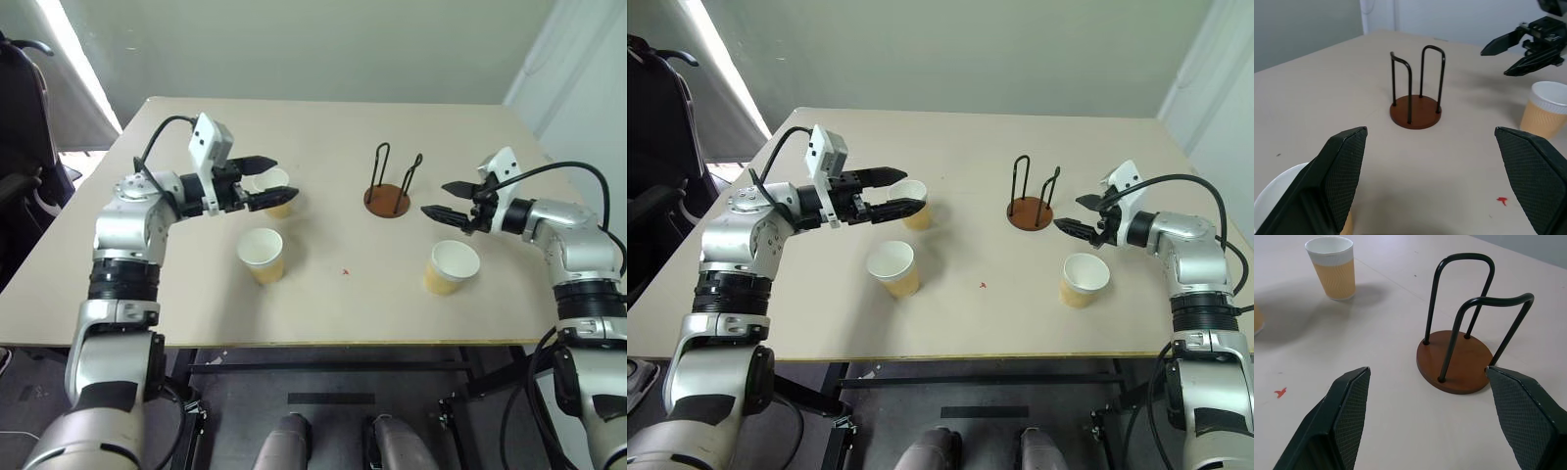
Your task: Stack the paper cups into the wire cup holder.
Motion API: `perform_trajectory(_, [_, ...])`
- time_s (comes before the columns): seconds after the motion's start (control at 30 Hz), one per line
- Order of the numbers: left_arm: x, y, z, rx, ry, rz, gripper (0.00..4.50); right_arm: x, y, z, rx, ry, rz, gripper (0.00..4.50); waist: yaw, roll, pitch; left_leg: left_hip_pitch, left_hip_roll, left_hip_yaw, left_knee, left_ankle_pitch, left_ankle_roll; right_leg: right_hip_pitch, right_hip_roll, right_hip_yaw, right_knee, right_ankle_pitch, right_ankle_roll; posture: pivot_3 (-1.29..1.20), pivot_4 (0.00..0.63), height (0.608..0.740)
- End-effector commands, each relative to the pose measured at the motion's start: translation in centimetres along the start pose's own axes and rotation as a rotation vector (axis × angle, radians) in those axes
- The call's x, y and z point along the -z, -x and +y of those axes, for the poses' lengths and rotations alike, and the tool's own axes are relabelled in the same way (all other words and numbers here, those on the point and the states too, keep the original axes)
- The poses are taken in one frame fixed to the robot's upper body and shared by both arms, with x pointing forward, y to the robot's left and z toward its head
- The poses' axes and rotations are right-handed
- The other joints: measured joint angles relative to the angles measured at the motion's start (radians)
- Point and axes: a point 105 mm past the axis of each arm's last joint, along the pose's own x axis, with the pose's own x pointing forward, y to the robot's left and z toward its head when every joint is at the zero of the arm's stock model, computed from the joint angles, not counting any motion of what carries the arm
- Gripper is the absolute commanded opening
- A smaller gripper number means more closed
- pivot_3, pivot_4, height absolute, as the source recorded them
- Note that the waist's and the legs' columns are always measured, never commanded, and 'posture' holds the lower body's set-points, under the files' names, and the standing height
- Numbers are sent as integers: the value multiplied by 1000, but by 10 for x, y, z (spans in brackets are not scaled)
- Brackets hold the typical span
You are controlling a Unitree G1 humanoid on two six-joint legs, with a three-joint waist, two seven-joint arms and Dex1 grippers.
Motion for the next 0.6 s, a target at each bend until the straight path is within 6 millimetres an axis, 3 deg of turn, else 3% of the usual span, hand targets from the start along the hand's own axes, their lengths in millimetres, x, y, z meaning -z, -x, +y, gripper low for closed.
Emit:
perform_trajectory(0.03, [-24, 3, 0, 12, -55, -40, 4500, -21, 4, -2, -1, 48, -51, 3811, 0, 0, 0, 0, 0, 0, 0, 0, 0, 0, 0, 0, 0, 0, 0, 0, 150, 740])
perform_trajectory(0.6, [-24, 3, 2, 3, -58, -43, 4500, -19, -14, -3, 32, 36, -49, 3811, -1, 0, 0, 0, 0, 0, 0, 0, 0, 0, 0, 0, 0, 0, 0, 0, 150, 740])
